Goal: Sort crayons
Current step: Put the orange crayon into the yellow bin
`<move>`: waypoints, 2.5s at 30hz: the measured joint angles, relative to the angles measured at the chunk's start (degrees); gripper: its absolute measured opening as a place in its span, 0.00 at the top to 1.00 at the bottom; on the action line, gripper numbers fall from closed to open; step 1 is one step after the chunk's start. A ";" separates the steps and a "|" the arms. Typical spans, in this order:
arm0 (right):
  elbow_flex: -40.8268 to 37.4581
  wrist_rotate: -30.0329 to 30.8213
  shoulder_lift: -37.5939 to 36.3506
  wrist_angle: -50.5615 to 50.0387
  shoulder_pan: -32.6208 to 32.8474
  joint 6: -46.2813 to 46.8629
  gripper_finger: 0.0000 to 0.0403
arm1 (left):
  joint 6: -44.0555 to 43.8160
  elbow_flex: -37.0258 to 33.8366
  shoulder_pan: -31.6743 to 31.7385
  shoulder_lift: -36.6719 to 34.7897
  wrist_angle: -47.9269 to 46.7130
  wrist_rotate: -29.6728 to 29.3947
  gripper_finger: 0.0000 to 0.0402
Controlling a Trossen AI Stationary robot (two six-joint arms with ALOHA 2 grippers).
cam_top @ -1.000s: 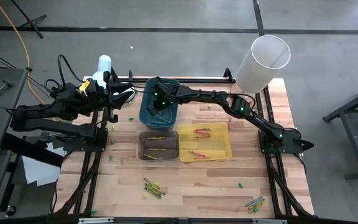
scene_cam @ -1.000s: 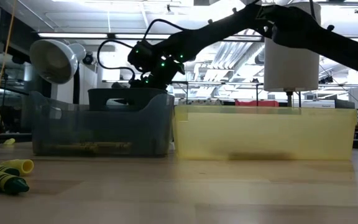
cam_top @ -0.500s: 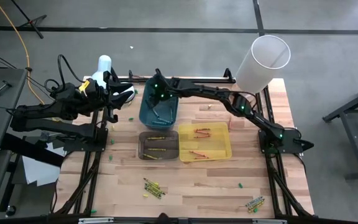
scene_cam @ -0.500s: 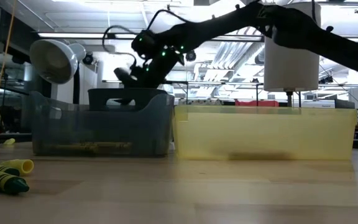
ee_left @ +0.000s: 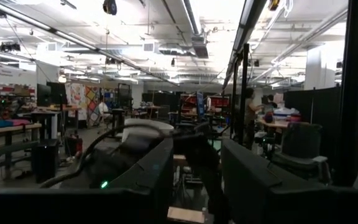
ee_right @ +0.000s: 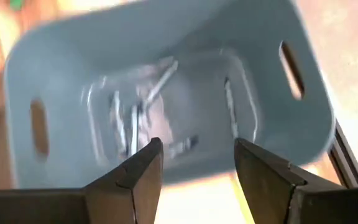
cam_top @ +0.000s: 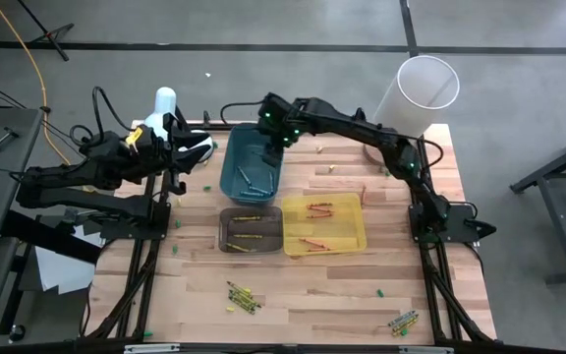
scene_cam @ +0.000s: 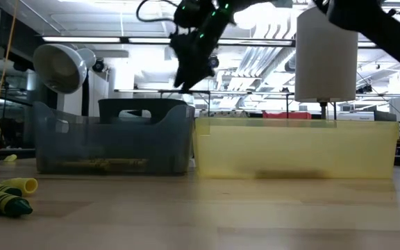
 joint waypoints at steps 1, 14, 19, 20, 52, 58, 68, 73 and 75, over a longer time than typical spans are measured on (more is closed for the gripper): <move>-0.02 -0.10 -0.83 -2.40 0.06 -1.06 0.53 | -0.02 0.00 0.00 0.00 -0.37 0.00 0.70; -2.23 -4.57 -8.75 -11.61 0.42 -6.84 0.53 | -1.67 0.00 0.00 -0.02 -1.40 -0.02 0.70; -17.66 -5.06 -17.36 -5.17 0.76 -5.81 0.53 | -3.10 0.00 0.00 0.00 -1.40 -0.02 0.70; -22.77 -5.14 -20.07 -2.27 0.79 -4.75 0.53 | -3.10 0.00 0.00 -0.02 -1.42 -0.02 0.70; -92.48 19.74 -64.41 21.96 11.74 87.86 0.53 | -3.13 0.00 0.02 0.15 -3.47 -7.65 0.70; -92.48 22.55 -62.73 14.04 8.12 93.81 0.53 | -3.12 0.00 0.01 0.15 -3.50 -7.65 0.70; -92.45 20.74 -52.46 15.33 5.20 94.55 0.53 | -3.14 0.00 0.00 0.15 -3.50 -7.63 0.70; -92.45 20.65 -48.33 15.86 4.36 97.91 0.53 | -3.14 0.00 0.00 0.15 -3.49 -7.63 0.70; -92.45 20.63 -47.16 16.63 4.35 98.35 0.53 | -3.10 0.00 0.02 0.15 -3.49 -7.63 0.70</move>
